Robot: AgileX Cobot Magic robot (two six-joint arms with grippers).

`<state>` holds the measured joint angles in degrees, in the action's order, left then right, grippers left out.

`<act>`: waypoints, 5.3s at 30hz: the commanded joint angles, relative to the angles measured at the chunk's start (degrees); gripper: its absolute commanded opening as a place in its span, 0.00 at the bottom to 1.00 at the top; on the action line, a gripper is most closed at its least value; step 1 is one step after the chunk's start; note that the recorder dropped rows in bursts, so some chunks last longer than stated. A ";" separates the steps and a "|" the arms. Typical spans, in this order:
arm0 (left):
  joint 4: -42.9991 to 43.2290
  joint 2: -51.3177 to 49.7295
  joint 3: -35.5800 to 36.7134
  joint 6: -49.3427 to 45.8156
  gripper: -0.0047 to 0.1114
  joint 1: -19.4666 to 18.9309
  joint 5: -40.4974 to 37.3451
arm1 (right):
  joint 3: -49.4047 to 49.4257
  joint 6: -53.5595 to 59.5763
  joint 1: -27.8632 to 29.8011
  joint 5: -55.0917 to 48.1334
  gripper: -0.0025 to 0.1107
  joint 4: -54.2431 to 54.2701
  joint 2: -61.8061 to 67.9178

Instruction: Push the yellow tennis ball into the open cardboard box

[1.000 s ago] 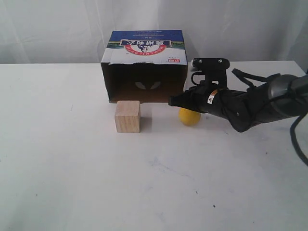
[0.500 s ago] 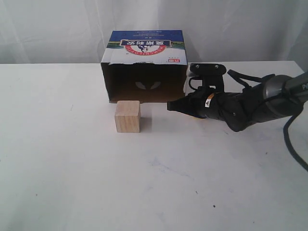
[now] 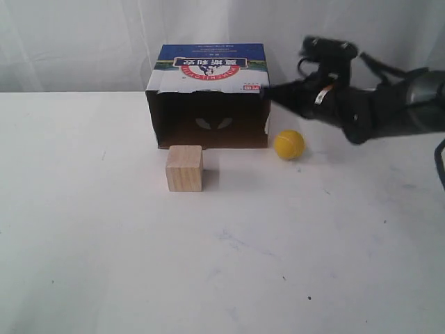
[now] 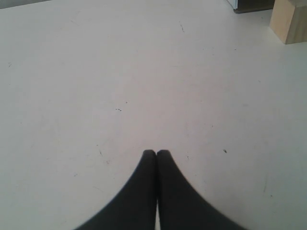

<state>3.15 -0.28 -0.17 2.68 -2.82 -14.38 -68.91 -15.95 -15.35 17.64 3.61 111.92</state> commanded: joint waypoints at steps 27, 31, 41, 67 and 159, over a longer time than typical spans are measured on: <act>-0.16 0.28 0.17 0.01 0.04 0.23 0.14 | -25.89 15.17 1.17 -42.86 0.02 2.17 19.47; -0.16 0.28 0.17 0.01 0.04 0.23 0.14 | -25.89 17.21 0.90 -49.78 0.02 2.53 17.13; -0.16 0.28 0.17 0.01 0.04 0.23 0.14 | -25.89 26.07 -2.03 -58.07 0.02 6.42 15.78; -0.16 0.28 0.17 0.01 0.04 0.23 0.14 | -25.89 28.18 -6.42 -53.83 0.02 7.23 13.21; -0.16 0.28 0.17 0.01 0.04 0.23 0.14 | -25.79 47.71 -8.07 -34.75 0.02 28.73 19.27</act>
<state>3.15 -0.28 -0.17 2.68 -2.82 -14.38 -94.75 31.09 -23.54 -26.37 30.56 130.62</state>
